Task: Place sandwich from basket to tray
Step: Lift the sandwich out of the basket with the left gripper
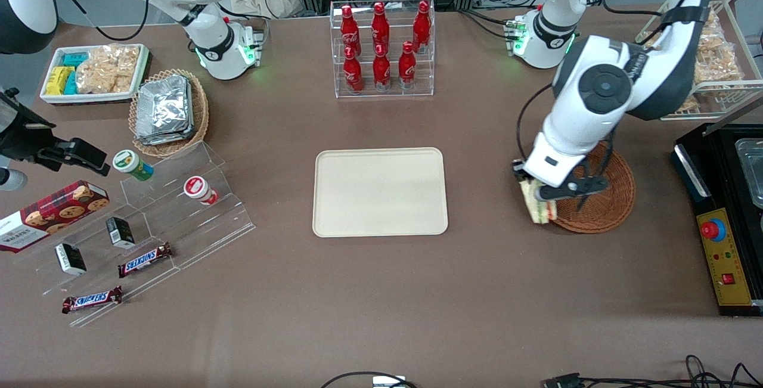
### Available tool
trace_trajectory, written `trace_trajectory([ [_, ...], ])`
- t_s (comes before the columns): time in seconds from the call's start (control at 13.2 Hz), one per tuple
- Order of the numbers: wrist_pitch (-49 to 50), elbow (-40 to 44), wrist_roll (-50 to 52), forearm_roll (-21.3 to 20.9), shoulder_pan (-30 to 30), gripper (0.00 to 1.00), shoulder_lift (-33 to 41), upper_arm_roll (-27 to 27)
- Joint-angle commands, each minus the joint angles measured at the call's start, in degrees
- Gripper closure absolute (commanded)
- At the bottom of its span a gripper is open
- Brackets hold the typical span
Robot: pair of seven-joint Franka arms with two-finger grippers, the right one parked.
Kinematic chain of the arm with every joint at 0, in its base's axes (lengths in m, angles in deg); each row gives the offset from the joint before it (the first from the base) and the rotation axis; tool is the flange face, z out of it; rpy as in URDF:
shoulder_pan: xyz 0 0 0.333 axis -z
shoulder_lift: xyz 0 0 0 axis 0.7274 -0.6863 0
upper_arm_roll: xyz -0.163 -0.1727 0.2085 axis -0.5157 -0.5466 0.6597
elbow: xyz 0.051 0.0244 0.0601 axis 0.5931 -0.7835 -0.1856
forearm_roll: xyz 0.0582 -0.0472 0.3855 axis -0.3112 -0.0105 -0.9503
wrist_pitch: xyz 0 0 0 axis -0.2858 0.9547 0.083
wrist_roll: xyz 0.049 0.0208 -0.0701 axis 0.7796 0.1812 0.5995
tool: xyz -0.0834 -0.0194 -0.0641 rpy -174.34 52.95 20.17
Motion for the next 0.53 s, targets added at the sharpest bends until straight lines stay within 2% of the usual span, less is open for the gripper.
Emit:
trace_trajectory([
  [0.0, 0.7, 4.0, -0.1, -0.7, 4.1, 1.00, -4.0, -1.4],
  [0.46, -0.5, 5.7, 1.1, -0.9, 13.3, 1.00, -9.0, -1.3],
])
